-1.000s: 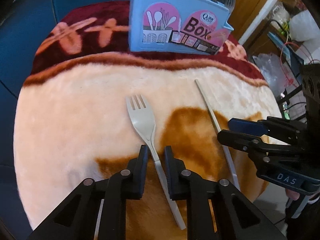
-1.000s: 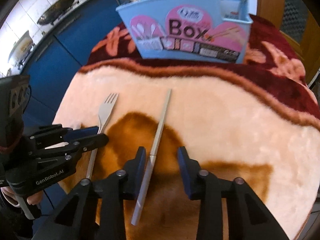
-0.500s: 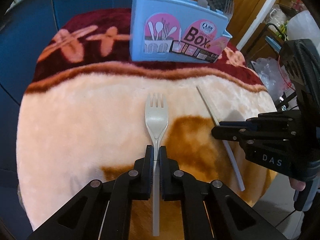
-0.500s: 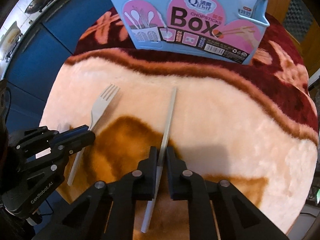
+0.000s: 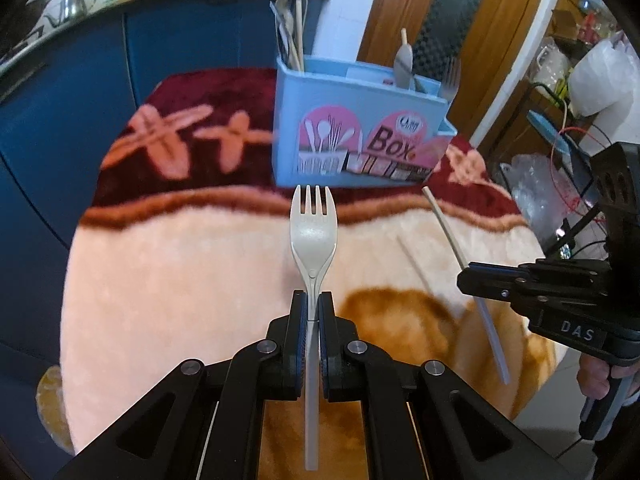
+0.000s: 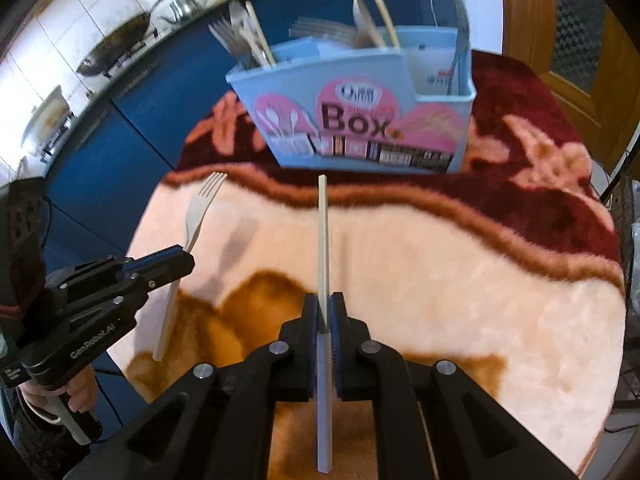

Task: Organize utensils
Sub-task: 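Lift the fork and stick and lower them into the blue holder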

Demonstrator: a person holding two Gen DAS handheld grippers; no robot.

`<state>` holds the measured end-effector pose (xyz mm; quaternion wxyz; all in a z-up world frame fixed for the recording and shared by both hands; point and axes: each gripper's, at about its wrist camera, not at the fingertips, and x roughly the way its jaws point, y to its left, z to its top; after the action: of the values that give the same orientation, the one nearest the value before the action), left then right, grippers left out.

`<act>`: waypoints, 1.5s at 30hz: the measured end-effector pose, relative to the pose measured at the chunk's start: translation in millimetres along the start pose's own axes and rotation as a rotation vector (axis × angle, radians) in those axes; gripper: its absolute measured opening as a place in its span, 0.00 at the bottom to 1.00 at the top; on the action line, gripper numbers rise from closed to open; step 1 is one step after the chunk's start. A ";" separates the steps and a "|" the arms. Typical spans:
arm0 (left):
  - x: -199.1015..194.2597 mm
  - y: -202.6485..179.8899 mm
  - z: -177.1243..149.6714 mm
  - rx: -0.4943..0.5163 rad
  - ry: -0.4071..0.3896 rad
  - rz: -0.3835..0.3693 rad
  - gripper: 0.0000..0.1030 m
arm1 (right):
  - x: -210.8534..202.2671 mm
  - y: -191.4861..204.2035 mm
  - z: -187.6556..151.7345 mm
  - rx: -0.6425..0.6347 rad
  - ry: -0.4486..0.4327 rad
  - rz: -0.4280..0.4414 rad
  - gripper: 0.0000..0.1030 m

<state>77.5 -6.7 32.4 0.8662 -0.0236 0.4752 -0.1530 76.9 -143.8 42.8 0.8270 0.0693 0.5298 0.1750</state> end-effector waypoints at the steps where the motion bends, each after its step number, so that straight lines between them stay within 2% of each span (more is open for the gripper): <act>1: -2.1 -0.2 1.6 0.000 -0.008 0.000 0.05 | -4.5 -0.7 0.7 0.002 -0.018 0.006 0.08; 5: -9.0 -2.3 8.3 -0.005 -0.038 -0.004 0.05 | -10.3 5.8 9.4 0.001 -0.088 0.008 0.08; 9: -21.2 -4.0 22.6 -0.008 -0.114 -0.015 0.05 | -29.9 3.1 14.8 -0.001 -0.180 0.007 0.08; 21: -56.2 -16.9 88.9 0.006 -0.484 -0.001 0.05 | -64.9 -13.5 53.5 0.002 -0.487 -0.049 0.08; 24: -53.6 -19.0 103.5 -0.008 -0.561 -0.009 0.05 | -68.1 -17.1 65.3 -0.004 -0.555 -0.066 0.08; 27: -45.9 -21.0 114.6 -0.013 -0.664 0.018 0.05 | -65.6 -20.6 77.6 -0.019 -0.610 -0.079 0.08; 30: -33.3 -22.8 124.3 -0.010 -0.729 0.059 0.05 | -60.4 -23.4 89.2 -0.027 -0.650 -0.094 0.08; 37: -5.9 -9.7 133.5 -0.089 -0.780 0.039 0.05 | -48.3 -34.1 112.8 -0.017 -0.757 -0.143 0.08; 45: 29.0 -0.3 132.9 -0.112 -0.713 0.044 0.05 | -26.5 -45.9 124.4 -0.010 -0.824 -0.144 0.08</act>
<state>202.3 -29.2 81.5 0.9779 -0.1128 0.1514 -0.0903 188.8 -187.3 105.0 0.9802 0.0925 0.1573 0.0768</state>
